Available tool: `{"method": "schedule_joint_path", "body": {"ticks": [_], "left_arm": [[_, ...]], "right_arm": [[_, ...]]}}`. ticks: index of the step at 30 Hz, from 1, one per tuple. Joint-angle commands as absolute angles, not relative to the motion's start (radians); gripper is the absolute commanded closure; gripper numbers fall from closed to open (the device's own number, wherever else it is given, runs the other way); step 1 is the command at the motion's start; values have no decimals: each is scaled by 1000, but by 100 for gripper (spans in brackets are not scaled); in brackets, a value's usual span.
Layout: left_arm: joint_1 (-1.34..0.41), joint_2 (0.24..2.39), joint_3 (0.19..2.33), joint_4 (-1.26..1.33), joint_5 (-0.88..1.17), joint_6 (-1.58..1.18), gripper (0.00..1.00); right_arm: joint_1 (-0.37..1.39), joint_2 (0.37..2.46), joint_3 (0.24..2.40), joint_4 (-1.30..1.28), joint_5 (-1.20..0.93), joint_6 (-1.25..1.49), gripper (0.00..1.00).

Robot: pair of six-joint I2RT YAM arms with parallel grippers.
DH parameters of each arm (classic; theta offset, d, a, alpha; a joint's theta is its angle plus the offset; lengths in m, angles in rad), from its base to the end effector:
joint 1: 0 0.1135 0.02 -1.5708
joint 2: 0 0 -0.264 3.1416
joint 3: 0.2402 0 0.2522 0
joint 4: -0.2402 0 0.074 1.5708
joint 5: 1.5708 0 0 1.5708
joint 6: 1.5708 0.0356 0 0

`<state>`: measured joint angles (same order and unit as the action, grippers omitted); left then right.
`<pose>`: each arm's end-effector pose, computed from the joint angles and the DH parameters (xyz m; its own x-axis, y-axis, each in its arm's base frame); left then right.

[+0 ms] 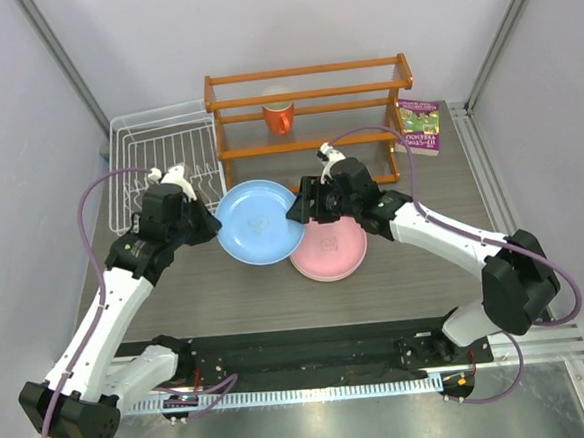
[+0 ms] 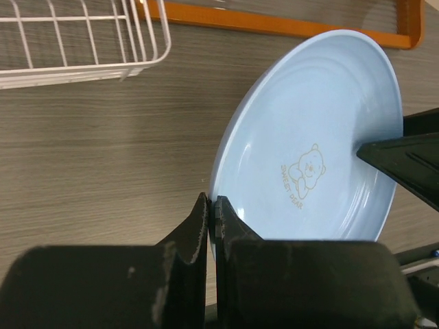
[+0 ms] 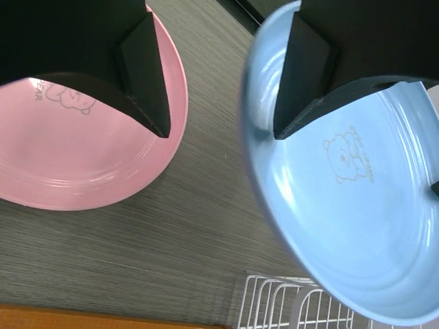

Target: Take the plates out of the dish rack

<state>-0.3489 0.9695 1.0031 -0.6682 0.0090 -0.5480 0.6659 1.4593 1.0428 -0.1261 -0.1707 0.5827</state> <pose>0.1895 -0.0693 0.3344 -0.6572 -0.3153 -0.6846 0.0074 0.9056 -0.4241 0.2576 0.2101 0.2753 -0.7370 0.1106 -0.6668 -0.3804 0.7476 0.5445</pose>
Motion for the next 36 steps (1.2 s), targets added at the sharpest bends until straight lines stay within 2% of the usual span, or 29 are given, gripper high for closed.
{"method": "schedule_joint_path", "body": {"ticks": [1, 2, 3, 5, 6, 7, 9, 10, 13, 15, 16, 17, 19, 29, 36], "left_arm": [[-396, 983, 997, -568, 8, -581, 100], [-405, 991, 997, -561, 9, -583, 100], [-408, 996, 999, -561, 9, -586, 100], [-416, 999, 999, -560, 9, -584, 100], [-416, 999, 997, -554, -9, -583, 100], [-416, 996, 993, -549, -26, -581, 93], [-416, 989, 988, -546, -44, -581, 73], [-416, 988, 980, -545, -67, -580, 55], [-416, 986, 966, -548, -103, -560, 36], [-416, 986, 962, -548, -130, -551, 29], [-416, 986, 956, -549, -141, -546, 22], [-416, 985, 954, -549, -159, -543, 11], [-416, 979, 945, -546, -176, -540, 1], [-417, 954, 905, -528, -233, -515, 1], [-416, 933, 890, -532, -262, -500, 1]], "right_arm": [[675, 1470, 1055, -72, -179, 592, 40], [675, 1473, 1052, -72, -179, 594, 44], [673, 1471, 1048, -71, -178, 595, 58], [673, 1457, 1037, -72, -166, 592, 74], [673, 1448, 1032, -77, -157, 591, 88], [673, 1439, 1028, -83, -134, 589, 92], [673, 1405, 1026, -130, -83, 574, 94], [675, 1391, 1026, -152, -21, 568, 94], [661, 1330, 1020, -238, 79, 543, 94], [649, 1301, 1000, -285, 130, 537, 94], [637, 1269, 993, -301, 141, 535, 94], [629, 1255, 979, -333, 167, 534, 94], [615, 1220, 962, -360, 186, 532, 94], [509, 1157, 822, -406, 166, 537, 92], [465, 1203, 795, -370, 138, 506, 92]]}}
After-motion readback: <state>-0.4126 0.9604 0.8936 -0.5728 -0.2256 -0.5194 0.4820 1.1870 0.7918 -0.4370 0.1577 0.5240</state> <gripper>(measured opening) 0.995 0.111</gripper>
